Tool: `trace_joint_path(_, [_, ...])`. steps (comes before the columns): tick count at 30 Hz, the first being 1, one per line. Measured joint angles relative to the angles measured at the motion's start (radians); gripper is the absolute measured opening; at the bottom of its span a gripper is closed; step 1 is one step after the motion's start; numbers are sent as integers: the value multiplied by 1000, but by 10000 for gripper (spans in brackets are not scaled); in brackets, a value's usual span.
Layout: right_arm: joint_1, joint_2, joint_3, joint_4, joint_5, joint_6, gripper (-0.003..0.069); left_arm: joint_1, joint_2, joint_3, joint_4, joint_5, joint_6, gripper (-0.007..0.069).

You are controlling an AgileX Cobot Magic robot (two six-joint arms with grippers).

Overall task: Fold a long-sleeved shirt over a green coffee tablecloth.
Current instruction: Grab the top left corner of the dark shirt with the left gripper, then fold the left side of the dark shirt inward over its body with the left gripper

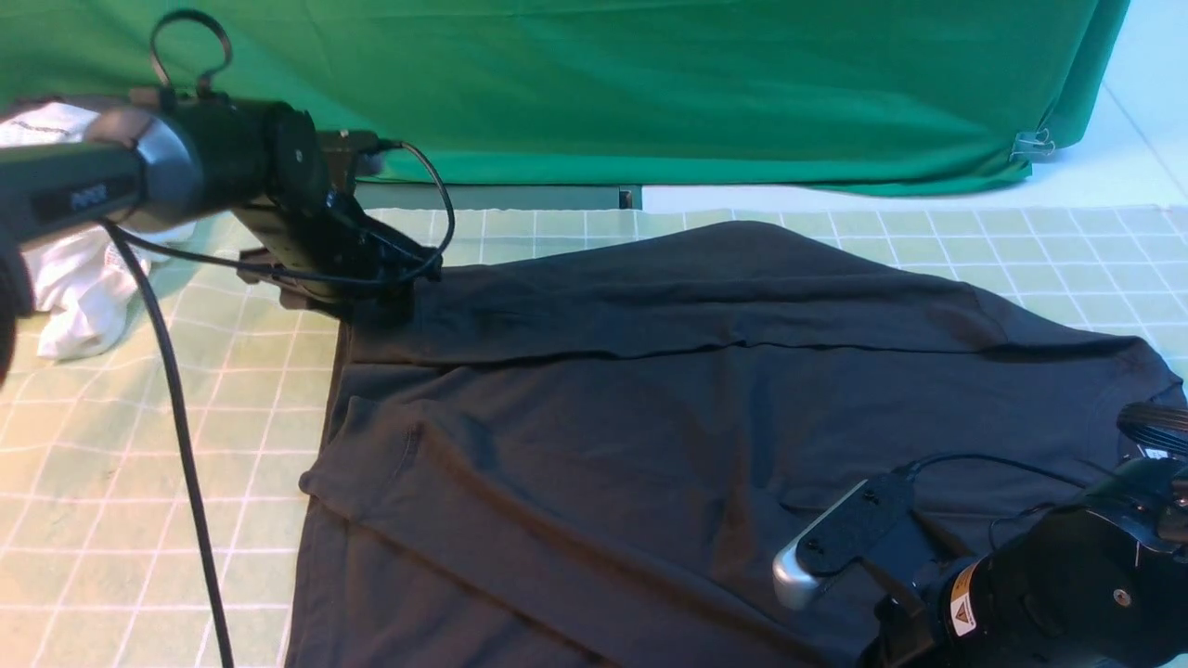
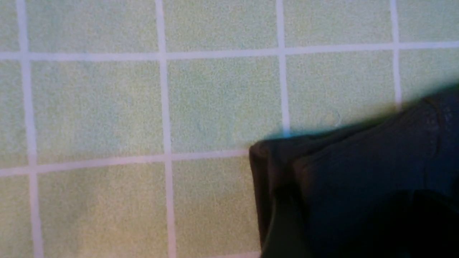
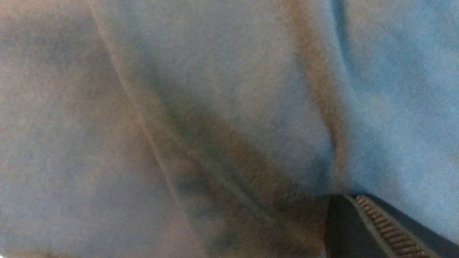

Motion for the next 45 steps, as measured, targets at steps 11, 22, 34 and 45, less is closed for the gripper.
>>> trace_joint_path(11, [0, 0, 0, 0, -14, -18, 113, 2, 2, -13, 2, -158, -3, -21])
trace_joint_path(22, [0, -13, -11, 0, 19, -26, 134, 11, -97, -246, -2, 282, 25, -21])
trace_joint_path(34, [-1, -239, -108, -86, 64, -23, 146, 11, -204, -281, -32, 602, 96, -20])
trace_joint_path(45, [-1, -283, -116, -298, 71, 135, 156, -19, -391, 74, -103, 584, 118, -20])
